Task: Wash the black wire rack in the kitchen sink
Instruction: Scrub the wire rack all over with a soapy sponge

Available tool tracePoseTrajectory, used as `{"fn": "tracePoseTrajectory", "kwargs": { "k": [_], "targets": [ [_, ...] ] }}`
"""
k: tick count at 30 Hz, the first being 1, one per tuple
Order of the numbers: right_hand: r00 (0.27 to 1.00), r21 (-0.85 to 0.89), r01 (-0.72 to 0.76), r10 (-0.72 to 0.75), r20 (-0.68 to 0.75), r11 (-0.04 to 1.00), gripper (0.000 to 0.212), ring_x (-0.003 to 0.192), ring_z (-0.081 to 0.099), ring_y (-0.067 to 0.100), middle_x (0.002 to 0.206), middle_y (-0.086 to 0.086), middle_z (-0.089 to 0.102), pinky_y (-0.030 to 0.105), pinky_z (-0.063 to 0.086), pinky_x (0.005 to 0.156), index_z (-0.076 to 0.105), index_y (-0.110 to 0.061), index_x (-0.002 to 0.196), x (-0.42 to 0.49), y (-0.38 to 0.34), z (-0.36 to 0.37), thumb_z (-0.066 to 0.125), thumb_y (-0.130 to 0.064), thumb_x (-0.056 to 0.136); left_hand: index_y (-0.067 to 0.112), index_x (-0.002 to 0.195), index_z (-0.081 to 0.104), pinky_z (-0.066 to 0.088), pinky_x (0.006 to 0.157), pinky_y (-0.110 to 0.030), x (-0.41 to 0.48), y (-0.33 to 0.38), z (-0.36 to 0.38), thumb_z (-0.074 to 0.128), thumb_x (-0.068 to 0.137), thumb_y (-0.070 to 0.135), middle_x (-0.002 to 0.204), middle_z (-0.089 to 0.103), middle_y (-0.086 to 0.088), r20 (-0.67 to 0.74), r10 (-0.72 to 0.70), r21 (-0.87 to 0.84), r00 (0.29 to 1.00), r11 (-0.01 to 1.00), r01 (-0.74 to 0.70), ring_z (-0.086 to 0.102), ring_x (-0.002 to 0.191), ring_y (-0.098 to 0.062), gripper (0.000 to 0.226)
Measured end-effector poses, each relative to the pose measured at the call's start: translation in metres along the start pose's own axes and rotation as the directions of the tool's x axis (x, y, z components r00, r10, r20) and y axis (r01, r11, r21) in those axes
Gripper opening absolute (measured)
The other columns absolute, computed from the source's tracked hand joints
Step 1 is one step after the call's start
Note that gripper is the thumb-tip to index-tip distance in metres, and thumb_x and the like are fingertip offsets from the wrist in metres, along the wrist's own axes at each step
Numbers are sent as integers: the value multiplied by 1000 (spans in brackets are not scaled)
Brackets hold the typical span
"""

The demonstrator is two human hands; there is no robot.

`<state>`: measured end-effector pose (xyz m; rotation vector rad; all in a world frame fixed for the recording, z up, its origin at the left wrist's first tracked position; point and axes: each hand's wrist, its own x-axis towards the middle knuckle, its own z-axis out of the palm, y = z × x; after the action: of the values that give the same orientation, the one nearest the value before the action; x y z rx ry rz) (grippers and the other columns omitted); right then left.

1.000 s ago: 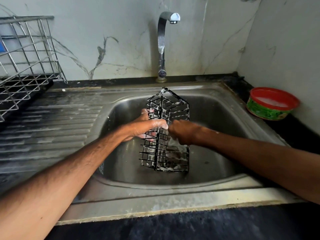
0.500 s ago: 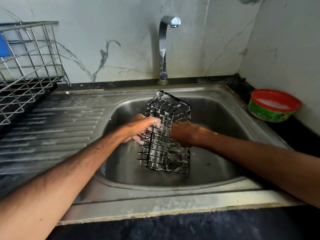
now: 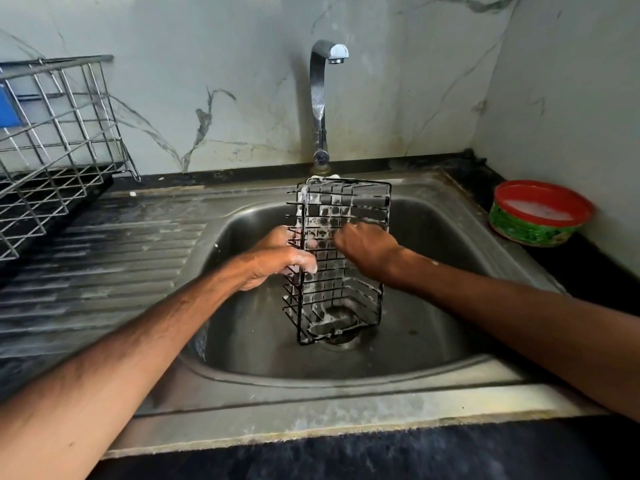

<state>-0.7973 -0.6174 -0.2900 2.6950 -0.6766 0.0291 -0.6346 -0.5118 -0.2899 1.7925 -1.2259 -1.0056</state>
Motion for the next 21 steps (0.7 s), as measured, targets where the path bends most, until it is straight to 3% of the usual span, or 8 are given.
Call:
{"fn": "tracePoseTrajectory", "kwargs": {
  "k": [2, 5, 9, 11, 13, 16, 18, 21],
  "targets": [
    [999, 5, -31, 31, -29, 999, 41, 107, 63, 27, 123, 14, 57, 31, 53, 81, 48, -4, 131, -1, 3, -4, 56, 8, 93, 16, 133, 51, 52, 103, -54, 4, -7, -4, 88, 49, 28, 133, 63, 2, 13, 8, -17, 1000, 1000, -8, 67, 117, -19, 93],
    [997, 1, -60, 60, -39, 998, 45, 113, 59, 27, 127, 14, 54, 31, 48, 80, 46, -6, 134, -3, 6, -5, 56, 7, 92, 19, 147, 40, 46, 112, -54, 9, -13, -4, 97, 47, 32, 150, 50, 2, 93, -10, -40, 996, 999, 14, 63, 125, -17, 116],
    [998, 33, -53, 54, -27, 998, 44, 108, 61, 26, 125, 13, 57, 31, 52, 81, 46, -5, 136, -2, 5, 3, 56, 4, 93, 13, 159, 17, 25, 123, -38, 5, -9, 1, 101, 53, 28, 163, 22, 3, 120, -34, 113, 992, 993, 21, 24, 150, -17, 136],
    [999, 59, -18, 20, -43, 998, 41, 106, 59, 24, 124, 14, 56, 30, 50, 80, 46, -4, 135, -2, 5, 9, 52, 3, 95, 13, 163, -8, 15, 127, -41, 5, -6, 1, 99, 52, 26, 171, -9, -2, 112, -72, 161, 991, 985, 53, 2, 157, -19, 154],
    [998, 112, 13, -6, -67, 994, 38, 103, 58, 25, 122, 15, 54, 28, 43, 74, 46, -3, 132, -2, 5, 14, 50, 5, 95, 15, 160, -23, 15, 128, -44, 6, -7, -1, 99, 53, 24, 169, -21, -7, 98, -122, 166, 988, 980, 105, -5, 158, -23, 162],
    [998, 233, 52, -43, -41, 971, 37, 102, 57, 28, 118, 17, 55, 33, 46, 77, 50, 0, 124, 0, 3, 26, 52, 10, 88, 18, 164, -9, 30, 122, -48, 9, -14, -10, 101, 49, 29, 168, 0, -23, 62, -200, 267, 978, 947, 177, 15, 155, -38, 159],
    [998, 381, 41, -60, 38, 923, 36, 102, 57, 27, 114, 15, 56, 36, 51, 83, 53, 0, 119, 1, -3, 34, 57, 9, 84, 9, 163, 12, 45, 109, -39, 11, -18, -13, 99, 60, 28, 161, 25, -32, 43, -213, 383, 976, 906, 181, 34, 146, -42, 136],
    [995, 498, 29, -75, 73, 867, 31, 98, 61, 25, 105, 8, 58, 32, 53, 76, 58, -2, 113, 6, -9, 43, 63, 6, 84, 2, 162, 8, 38, 109, -24, 13, -22, -14, 93, 70, 28, 166, 27, -15, 6, -217, 428, 976, 882, 194, 35, 149, -28, 128]
  ]
}}
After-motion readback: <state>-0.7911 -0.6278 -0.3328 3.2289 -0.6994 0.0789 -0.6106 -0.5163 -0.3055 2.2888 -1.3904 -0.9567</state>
